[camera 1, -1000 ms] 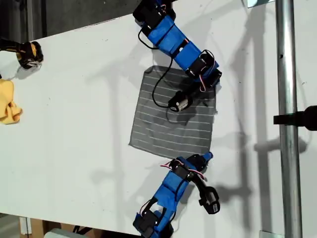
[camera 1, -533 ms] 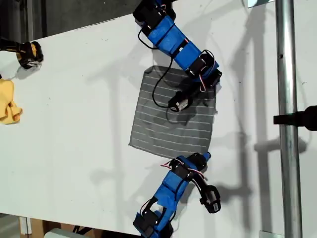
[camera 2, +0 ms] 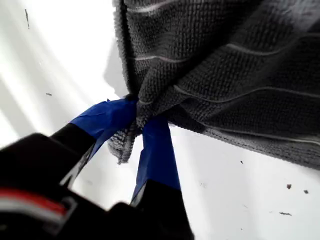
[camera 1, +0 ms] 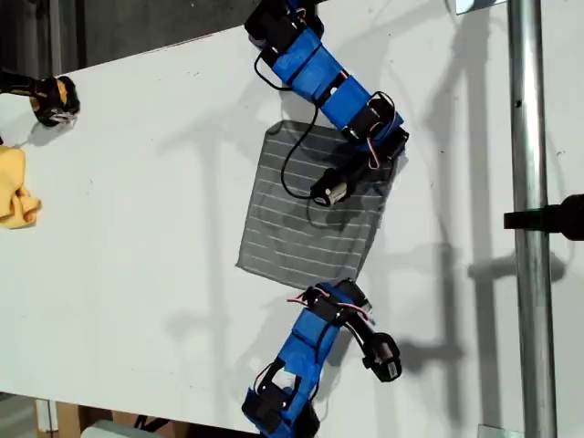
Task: Grasp corners of a towel and fold twice.
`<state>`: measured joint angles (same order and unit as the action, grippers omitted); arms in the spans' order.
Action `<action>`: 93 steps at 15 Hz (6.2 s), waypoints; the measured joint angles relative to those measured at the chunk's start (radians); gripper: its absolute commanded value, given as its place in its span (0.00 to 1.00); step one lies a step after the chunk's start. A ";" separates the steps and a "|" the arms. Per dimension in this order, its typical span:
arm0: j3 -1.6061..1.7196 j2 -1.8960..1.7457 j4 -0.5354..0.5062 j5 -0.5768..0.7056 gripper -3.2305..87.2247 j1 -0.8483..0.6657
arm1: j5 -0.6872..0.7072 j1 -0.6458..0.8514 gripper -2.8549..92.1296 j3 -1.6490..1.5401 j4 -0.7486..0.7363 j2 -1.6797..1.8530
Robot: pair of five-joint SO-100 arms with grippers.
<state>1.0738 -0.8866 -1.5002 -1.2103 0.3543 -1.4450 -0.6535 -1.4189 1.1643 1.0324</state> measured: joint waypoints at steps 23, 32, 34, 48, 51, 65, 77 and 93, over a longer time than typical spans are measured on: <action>-0.044 -0.278 -0.179 0.098 0.52 0.048 | 0.020 0.000 0.03 0.005 -0.006 -0.018; -0.052 -0.086 -0.153 0.106 0.53 0.017 | 0.020 0.000 0.03 0.009 -0.006 -0.018; -0.054 -0.051 -0.132 0.097 0.52 0.005 | 0.020 0.000 0.03 0.009 -0.006 -0.018; -0.117 0.081 -0.054 0.011 0.17 -0.011 | 0.025 0.000 0.03 0.011 -0.008 -0.018; -0.118 0.084 -0.058 0.009 0.08 -0.012 | 0.029 0.015 0.03 0.029 -0.028 -0.028; -0.152 -0.103 -0.138 0.092 0.01 0.058 | 0.169 0.020 0.03 0.175 0.097 0.141; -0.126 -0.233 -0.149 0.192 0.01 -0.179 | 0.193 0.244 0.03 -0.048 0.272 0.436; -0.123 -0.238 -0.091 0.532 0.01 -0.627 | 0.456 0.836 0.03 -0.471 0.391 0.963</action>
<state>0.9511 -1.1244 -1.5907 -0.6780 -0.2730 -0.9894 0.1825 -1.8899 1.5555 1.9957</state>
